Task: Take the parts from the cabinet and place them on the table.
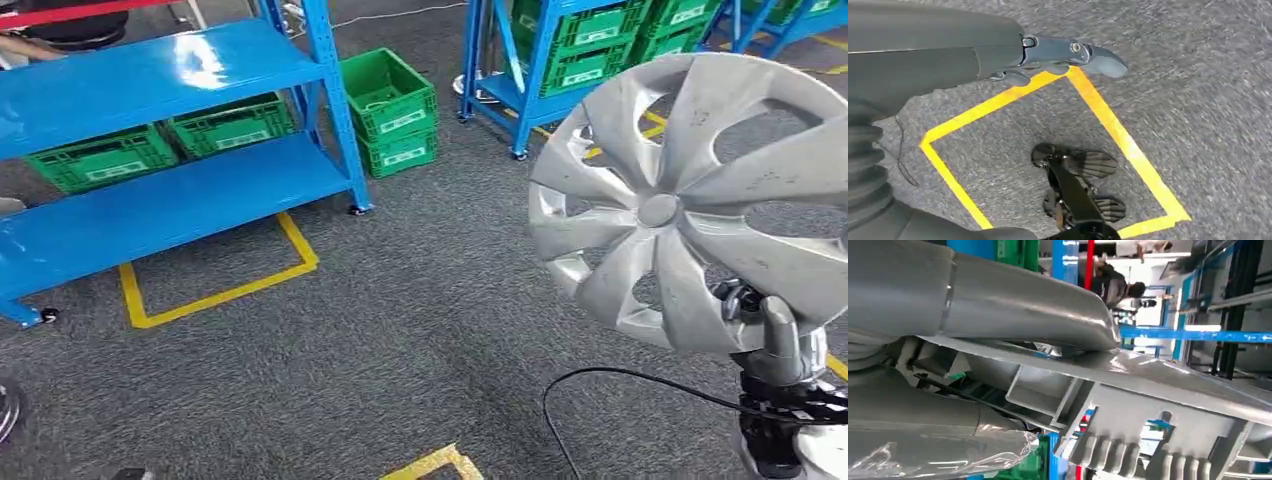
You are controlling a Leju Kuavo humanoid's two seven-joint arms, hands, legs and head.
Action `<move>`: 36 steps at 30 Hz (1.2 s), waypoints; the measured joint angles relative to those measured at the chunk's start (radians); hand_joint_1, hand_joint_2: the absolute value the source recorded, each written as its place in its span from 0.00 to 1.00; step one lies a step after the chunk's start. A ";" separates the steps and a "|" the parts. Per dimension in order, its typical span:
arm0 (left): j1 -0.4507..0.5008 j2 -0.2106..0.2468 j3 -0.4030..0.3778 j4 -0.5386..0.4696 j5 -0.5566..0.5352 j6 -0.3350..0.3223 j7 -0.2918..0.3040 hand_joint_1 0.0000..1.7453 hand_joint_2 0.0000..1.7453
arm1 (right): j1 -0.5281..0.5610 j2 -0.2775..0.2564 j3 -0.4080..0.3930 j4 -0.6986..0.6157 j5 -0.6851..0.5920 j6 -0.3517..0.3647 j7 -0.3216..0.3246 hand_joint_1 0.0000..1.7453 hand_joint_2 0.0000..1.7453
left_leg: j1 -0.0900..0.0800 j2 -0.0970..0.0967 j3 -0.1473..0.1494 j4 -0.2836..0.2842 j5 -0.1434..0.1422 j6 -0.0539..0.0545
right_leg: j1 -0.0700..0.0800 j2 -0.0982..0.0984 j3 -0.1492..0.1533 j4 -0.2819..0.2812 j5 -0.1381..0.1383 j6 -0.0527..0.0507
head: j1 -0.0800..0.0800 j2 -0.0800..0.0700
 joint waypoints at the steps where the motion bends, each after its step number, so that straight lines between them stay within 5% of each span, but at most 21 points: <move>1: -0.001 -0.001 0.000 0.000 0.000 -0.003 -0.003 0.00 1.00 | 0.001 0.000 -0.003 0.000 0.000 0.000 0.000 1.00 0.00 | -0.003 0.008 -0.001 -0.001 0.000 0.003 | -0.003 0.011 -0.003 -0.005 0.004 0.007 | 0.001 0.000; 2: -0.002 -0.001 0.001 0.000 0.000 -0.003 -0.004 0.00 1.00 | 0.004 0.000 -0.005 0.000 0.000 0.000 0.000 1.00 0.00 | -0.004 0.020 0.000 -0.003 0.003 0.010 | -0.005 0.024 -0.005 -0.010 0.010 0.015 | 0.000 0.000; 3: -0.003 -0.003 0.000 0.000 0.000 -0.004 -0.006 0.00 1.00 | 0.008 0.000 -0.008 0.000 0.000 0.000 0.000 1.00 0.00 | 0.005 0.038 0.001 -0.012 0.010 0.019 | -0.004 0.010 -0.015 -0.005 0.007 0.017 | 0.001 0.000; 5: -0.002 -0.002 0.002 0.000 0.000 -0.005 -0.007 0.00 1.00 | 0.001 0.000 -0.010 0.000 0.000 0.000 0.001 1.00 0.00 | 0.001 0.062 0.001 -0.012 0.011 0.028 | 0.003 -0.091 -0.050 0.076 -0.052 0.028 | 0.018 0.000; 6: 0.000 -0.002 0.002 0.000 -0.001 -0.006 -0.007 0.00 1.00 | -0.002 0.001 -0.010 0.000 0.000 0.000 0.000 1.00 0.00 | 0.000 0.076 0.001 -0.012 0.010 0.029 | 0.001 -0.109 -0.083 0.152 -0.093 0.032 | 0.016 0.000; 8: 0.004 -0.002 0.004 0.000 -0.001 -0.006 -0.007 0.00 1.00 | -0.001 0.002 -0.010 0.001 0.002 0.002 0.001 1.00 0.00 | -0.001 0.106 0.001 -0.011 0.009 0.030 | -0.001 -0.121 -0.137 0.286 -0.145 0.038 | 0.017 0.000; 9: 0.004 -0.002 0.005 0.000 -0.004 -0.006 -0.007 0.00 1.00 | -0.001 0.002 -0.010 0.002 0.004 0.000 0.002 1.00 0.00 | -0.001 0.120 0.001 -0.011 0.009 0.030 | -0.003 -0.123 -0.134 0.288 -0.136 0.040 | 0.018 0.000; 12: 0.001 -0.005 0.005 0.000 -0.005 -0.007 -0.007 0.00 1.00 | -0.005 0.002 -0.010 0.003 0.004 -0.002 0.005 1.00 0.00 | 0.000 0.156 0.007 -0.009 0.003 0.021 | -0.003 -0.157 -0.012 0.086 -0.037 0.042 | 0.018 0.000; 13: 0.001 -0.004 0.005 0.000 -0.005 -0.008 -0.007 0.00 1.00 | -0.010 0.002 -0.010 0.003 0.004 -0.002 0.006 1.00 0.00 | -0.004 0.166 0.010 -0.007 -0.001 0.013 | 0.000 -0.212 0.023 0.016 -0.034 0.044 | 0.018 0.000; 15: 0.002 -0.003 0.006 0.000 -0.003 -0.010 -0.008 0.00 1.00 | -0.016 0.003 -0.010 0.004 0.004 -0.002 0.005 1.00 0.00 | -0.015 0.187 0.010 -0.001 -0.004 0.004 | 0.005 -0.190 0.027 0.009 -0.033 0.016 | 0.017 0.000; 18: -0.002 -0.002 0.007 0.000 0.002 -0.017 -0.003 0.00 1.00 | -0.011 0.003 -0.012 0.008 0.003 -0.003 0.006 1.00 0.00 | -0.013 0.218 0.013 -0.004 -0.008 -0.008 | 0.005 -0.154 0.017 0.008 -0.026 -0.003 | 0.018 0.000; 20: -0.006 -0.004 0.008 0.000 0.003 -0.017 0.002 0.00 1.00 | -0.015 0.003 -0.013 0.008 0.003 -0.003 0.006 1.00 0.00 | -0.007 0.128 -0.011 0.052 -0.059 -0.016 | 0.000 -0.134 0.013 0.007 -0.022 -0.014 | 0.016 0.000; 21: -0.005 -0.004 0.009 0.000 0.003 -0.016 0.008 0.00 1.00 | -0.016 0.003 -0.013 0.008 0.003 -0.003 0.006 1.00 0.00 | -0.007 0.106 -0.052 0.139 -0.106 -0.016 | -0.001 -0.121 0.011 0.007 -0.020 -0.018 | 0.013 0.000; 23: -0.001 -0.004 0.013 0.000 0.004 -0.013 0.013 0.00 1.00 | -0.012 0.003 -0.013 0.008 0.002 -0.003 0.006 1.00 0.00 | -0.008 0.093 -0.121 0.279 -0.155 -0.015 | 0.001 -0.093 0.008 0.007 -0.019 -0.021 | 0.013 0.000; 25: 0.001 -0.005 0.014 0.000 0.004 -0.013 0.014 0.00 1.00 | -0.010 0.003 -0.013 0.011 0.002 -0.003 0.007 1.00 0.00 | -0.008 0.090 -0.129 0.277 -0.118 -0.011 | 0.001 -0.064 0.007 0.007 -0.017 -0.022 | 0.014 0.000; 27: -0.001 -0.005 0.014 0.000 0.002 -0.014 0.014 0.00 1.00 | -0.010 0.003 -0.013 0.011 -0.012 0.002 0.006 1.00 0.00 | -0.007 0.071 -0.068 0.144 -0.029 -0.003 | 0.000 -0.035 0.007 0.007 -0.014 -0.018 | 0.014 0.000; 29: -0.001 -0.005 0.014 0.000 -0.002 -0.018 0.012 0.00 1.00 | -0.013 0.005 -0.017 0.012 -0.025 0.011 0.003 1.00 0.00 | -0.002 -0.018 -0.014 0.028 0.003 0.004 | 0.004 -0.011 0.001 0.012 -0.011 -0.009 | 0.014 0.000; 31: -0.003 -0.005 0.014 0.000 -0.005 -0.027 0.008 0.00 1.00 | -0.008 0.007 -0.020 0.018 -0.033 0.018 0.001 1.00 0.00 | 0.000 0.002 -0.006 0.010 -0.009 0.001 | 0.000 0.013 -0.010 0.008 -0.002 0.003 | 0.016 0.000; 33: -0.006 -0.005 0.014 0.000 -0.005 -0.030 0.008 0.00 1.00 | 0.001 0.007 -0.026 0.024 -0.033 0.021 0.001 1.00 0.00 | 0.002 0.027 -0.005 0.002 -0.001 0.017 | -0.004 0.037 -0.016 -0.001 0.008 0.019 | 0.015 0.000; 35: -0.007 -0.003 0.014 0.000 -0.005 -0.031 0.006 0.00 1.00 | 0.003 0.008 -0.033 0.029 -0.034 0.022 0.001 1.00 0.00 | 0.002 0.052 -0.004 -0.002 0.003 0.029 | 0.004 -0.070 -0.042 0.049 -0.032 0.026 | 0.031 0.000; 36: -0.005 -0.003 0.014 0.000 -0.005 -0.031 0.006 0.00 1.00 | 0.000 0.008 -0.033 0.031 -0.034 0.023 0.001 1.00 0.00 | -0.001 0.067 -0.004 -0.002 0.003 0.031 | 0.003 -0.101 -0.073 0.121 -0.073 0.031 | 0.031 0.000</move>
